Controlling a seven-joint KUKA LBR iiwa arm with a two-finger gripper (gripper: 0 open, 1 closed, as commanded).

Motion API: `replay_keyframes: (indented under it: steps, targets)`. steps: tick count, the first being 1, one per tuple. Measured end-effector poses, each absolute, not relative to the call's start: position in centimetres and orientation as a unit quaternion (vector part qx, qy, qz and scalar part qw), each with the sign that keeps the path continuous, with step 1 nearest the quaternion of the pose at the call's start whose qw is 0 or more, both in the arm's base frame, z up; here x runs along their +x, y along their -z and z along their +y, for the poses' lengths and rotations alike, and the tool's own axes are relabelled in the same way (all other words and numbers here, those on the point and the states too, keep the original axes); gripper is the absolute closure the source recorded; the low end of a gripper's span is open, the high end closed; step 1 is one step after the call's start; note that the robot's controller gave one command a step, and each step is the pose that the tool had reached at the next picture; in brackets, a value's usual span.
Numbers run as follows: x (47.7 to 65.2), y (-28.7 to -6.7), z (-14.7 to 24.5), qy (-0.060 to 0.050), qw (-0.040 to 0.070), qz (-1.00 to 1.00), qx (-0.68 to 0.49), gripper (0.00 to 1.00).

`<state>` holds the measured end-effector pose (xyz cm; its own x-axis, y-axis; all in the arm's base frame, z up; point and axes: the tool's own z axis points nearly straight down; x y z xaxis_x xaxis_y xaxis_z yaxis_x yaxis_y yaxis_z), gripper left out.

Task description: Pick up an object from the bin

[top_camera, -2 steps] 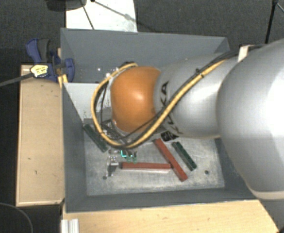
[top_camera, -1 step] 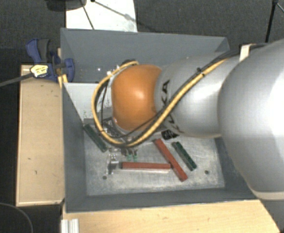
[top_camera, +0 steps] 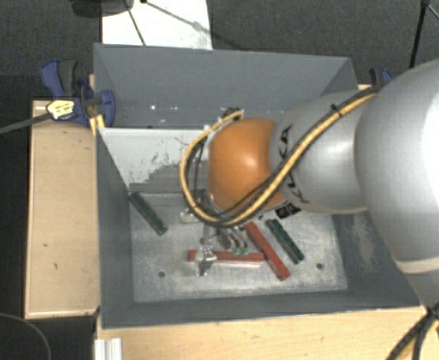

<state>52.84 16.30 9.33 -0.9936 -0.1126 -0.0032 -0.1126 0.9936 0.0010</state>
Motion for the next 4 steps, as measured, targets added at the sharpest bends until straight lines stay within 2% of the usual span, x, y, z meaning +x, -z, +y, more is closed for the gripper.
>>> replay_keyframes:
  steps: [1, 2, 3, 4]
  targets:
    - [53.4, -11.4, 12.0, 0.0, 0.002, 0.999, -0.039, 0.0]
    - [51.2, -10.4, 11.4, -0.001, 0.001, 0.999, 0.037, 0.0]
    - [51.7, -8.1, 10.6, 0.0, 0.0, 1.0, -0.016, 0.0]
    - [49.9, -7.5, 11.8, -0.001, 0.007, 0.997, 0.082, 1.0]
